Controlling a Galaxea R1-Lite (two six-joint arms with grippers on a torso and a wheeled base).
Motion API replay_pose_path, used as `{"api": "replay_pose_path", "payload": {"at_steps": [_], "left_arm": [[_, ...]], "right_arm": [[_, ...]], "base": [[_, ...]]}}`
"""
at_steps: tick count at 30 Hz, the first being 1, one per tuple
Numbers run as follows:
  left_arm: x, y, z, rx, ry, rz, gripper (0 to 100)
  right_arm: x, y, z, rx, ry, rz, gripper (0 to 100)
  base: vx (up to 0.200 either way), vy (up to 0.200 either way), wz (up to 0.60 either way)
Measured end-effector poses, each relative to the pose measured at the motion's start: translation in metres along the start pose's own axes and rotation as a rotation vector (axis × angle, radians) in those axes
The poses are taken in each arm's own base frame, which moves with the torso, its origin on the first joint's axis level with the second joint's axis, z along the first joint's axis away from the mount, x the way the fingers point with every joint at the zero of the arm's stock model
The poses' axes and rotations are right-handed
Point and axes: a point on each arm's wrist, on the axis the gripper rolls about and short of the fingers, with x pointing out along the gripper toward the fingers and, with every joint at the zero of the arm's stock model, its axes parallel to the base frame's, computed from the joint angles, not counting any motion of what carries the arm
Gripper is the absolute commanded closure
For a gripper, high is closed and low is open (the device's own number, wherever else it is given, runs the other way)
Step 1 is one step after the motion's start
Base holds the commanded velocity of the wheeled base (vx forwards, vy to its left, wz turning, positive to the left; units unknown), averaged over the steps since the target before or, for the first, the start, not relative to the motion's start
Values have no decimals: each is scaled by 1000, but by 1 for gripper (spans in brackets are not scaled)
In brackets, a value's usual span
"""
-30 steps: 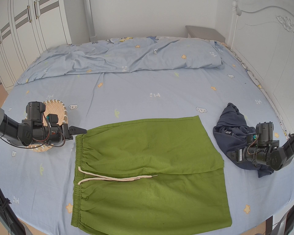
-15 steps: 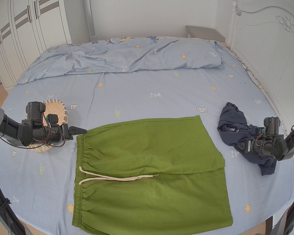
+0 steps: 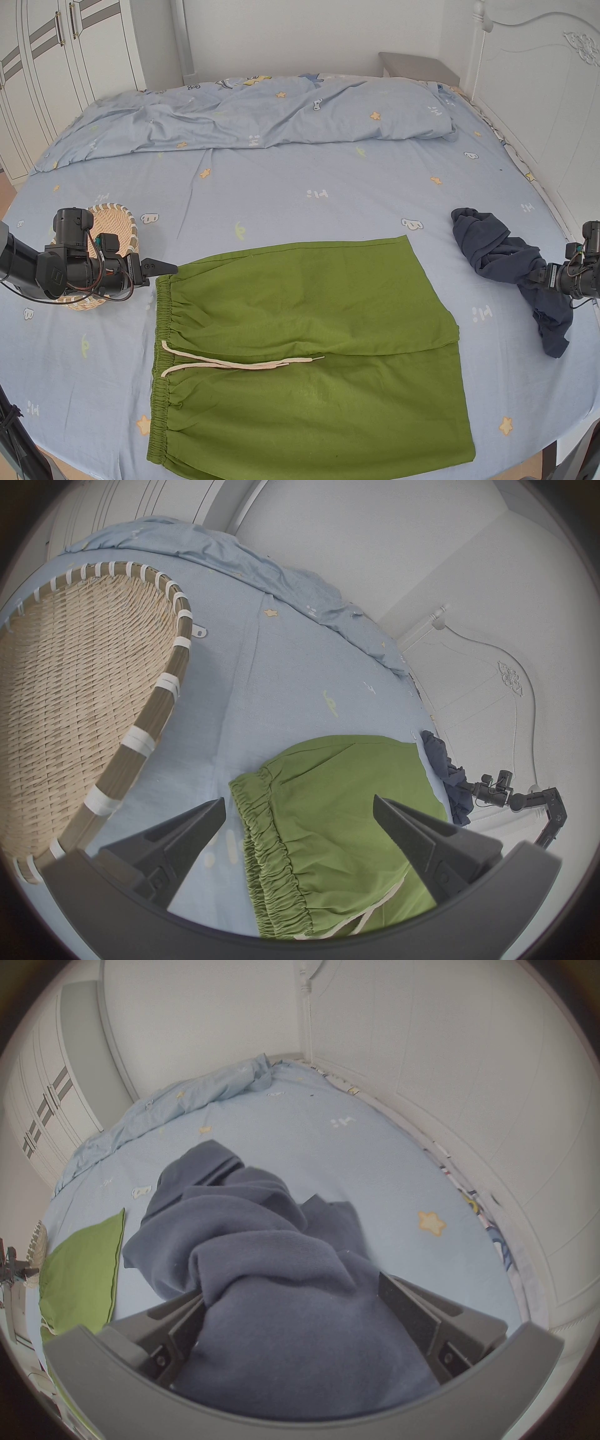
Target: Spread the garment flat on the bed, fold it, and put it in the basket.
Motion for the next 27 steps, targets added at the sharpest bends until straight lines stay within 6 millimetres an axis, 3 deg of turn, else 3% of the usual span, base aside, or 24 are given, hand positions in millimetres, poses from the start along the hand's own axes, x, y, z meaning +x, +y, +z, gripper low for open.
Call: {"api": "replay_pose_path", "payload": {"at_steps": [19,27], "left_arm": [[-4,-3,1,5,-7,-3,0],[-6,-4,1,7,-11,-3,0]], "right_arm": [[-27,-36,13,61,-63,-45,0],[-63,-27,28,99,-137,49,0]], "base": [[0,0,0],[0,0,0]]}}
